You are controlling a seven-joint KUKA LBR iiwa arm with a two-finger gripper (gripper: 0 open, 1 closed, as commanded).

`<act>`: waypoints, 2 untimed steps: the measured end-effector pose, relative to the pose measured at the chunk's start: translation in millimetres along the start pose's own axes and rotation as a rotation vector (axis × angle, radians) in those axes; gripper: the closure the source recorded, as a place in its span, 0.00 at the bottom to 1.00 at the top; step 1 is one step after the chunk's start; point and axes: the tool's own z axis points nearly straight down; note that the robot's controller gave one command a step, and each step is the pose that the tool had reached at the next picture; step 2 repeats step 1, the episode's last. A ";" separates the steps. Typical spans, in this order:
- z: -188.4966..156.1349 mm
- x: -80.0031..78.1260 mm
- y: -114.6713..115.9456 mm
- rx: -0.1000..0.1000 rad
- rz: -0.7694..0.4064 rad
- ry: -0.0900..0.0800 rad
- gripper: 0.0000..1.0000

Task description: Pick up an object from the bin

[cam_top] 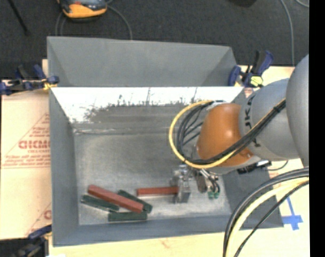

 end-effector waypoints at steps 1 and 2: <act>-162.6 -12.9 1.9 -0.001 0.059 -0.004 1.00; -162.6 -12.9 1.9 -0.001 0.059 -0.004 1.00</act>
Offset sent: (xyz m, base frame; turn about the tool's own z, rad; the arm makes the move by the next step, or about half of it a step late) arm 0.0000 0.0000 0.0000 0.0000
